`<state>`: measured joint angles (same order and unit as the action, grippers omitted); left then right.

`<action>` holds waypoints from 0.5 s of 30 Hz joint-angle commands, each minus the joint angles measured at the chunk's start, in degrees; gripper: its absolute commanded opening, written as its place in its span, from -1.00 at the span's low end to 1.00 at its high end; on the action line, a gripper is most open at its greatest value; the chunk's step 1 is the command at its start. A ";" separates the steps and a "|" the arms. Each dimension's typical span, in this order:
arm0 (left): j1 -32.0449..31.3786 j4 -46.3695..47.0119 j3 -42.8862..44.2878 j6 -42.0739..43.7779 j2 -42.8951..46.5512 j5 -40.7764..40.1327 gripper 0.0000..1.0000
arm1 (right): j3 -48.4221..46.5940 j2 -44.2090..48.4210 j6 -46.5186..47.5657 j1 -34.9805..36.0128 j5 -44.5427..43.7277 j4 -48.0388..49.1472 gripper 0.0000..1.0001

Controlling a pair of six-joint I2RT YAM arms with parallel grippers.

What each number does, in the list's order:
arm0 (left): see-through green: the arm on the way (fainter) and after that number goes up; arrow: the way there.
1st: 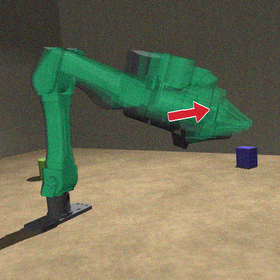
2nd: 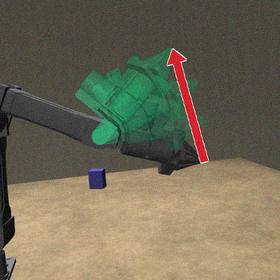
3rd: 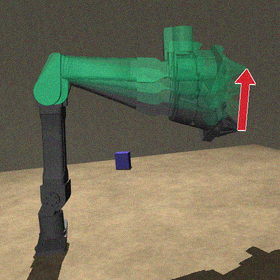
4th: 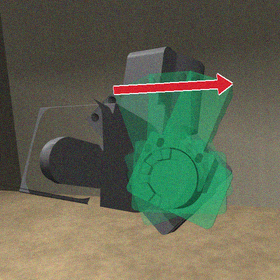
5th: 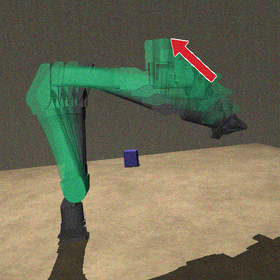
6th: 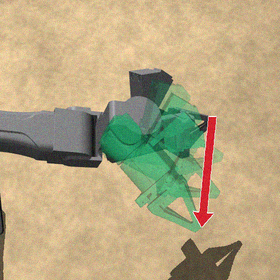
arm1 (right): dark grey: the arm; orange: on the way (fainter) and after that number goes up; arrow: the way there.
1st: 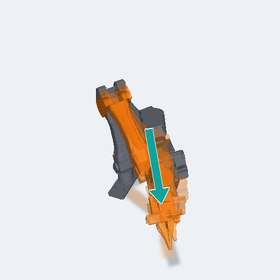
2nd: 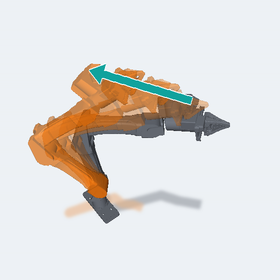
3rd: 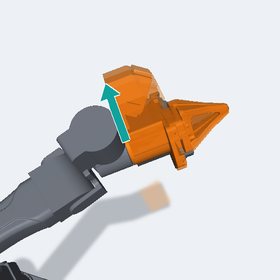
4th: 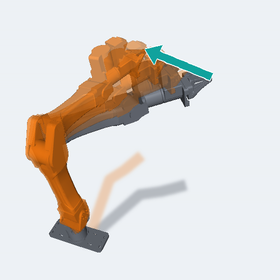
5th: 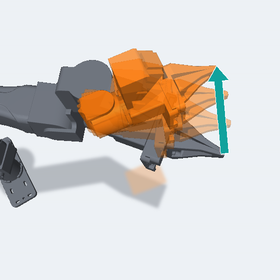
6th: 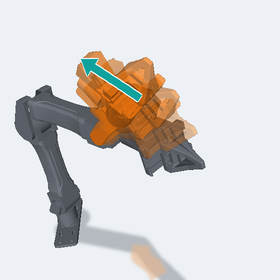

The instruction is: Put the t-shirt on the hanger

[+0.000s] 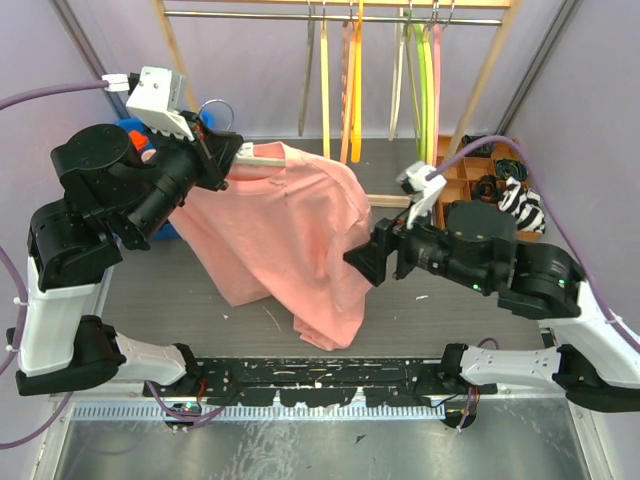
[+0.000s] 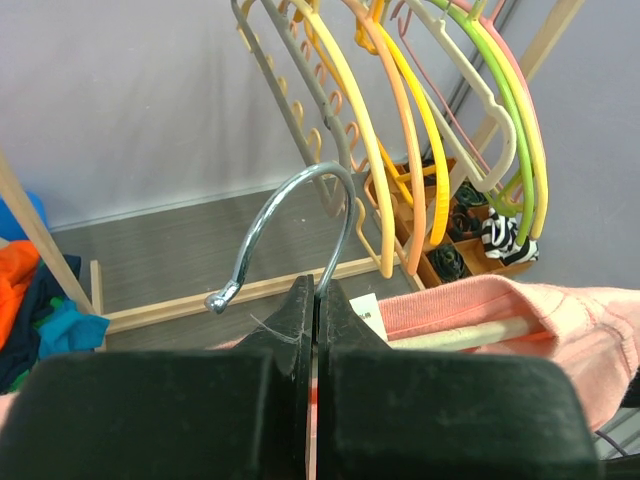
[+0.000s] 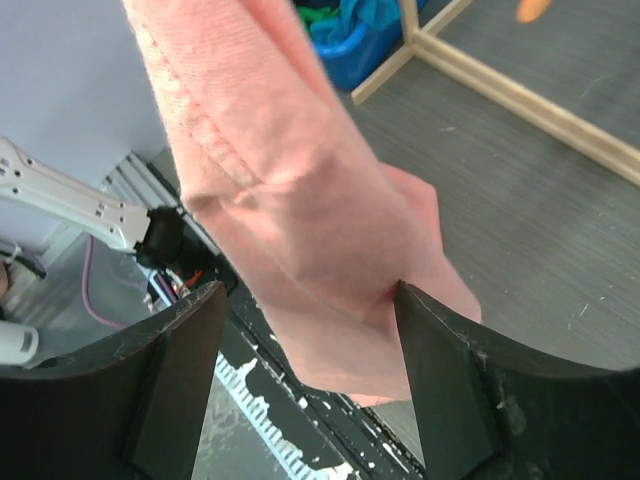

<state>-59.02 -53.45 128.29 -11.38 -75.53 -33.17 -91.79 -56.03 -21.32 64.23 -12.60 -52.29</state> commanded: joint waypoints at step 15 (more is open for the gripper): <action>0.05 1.21 -3.06 -1.82 2.06 -0.45 -1.00 | -5.97 3.59 1.61 0.03 -1.18 5.33 -0.98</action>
<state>-59.02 -54.06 125.93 -12.71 -74.81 -32.99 -94.17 -56.66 -20.99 64.23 -9.37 -52.71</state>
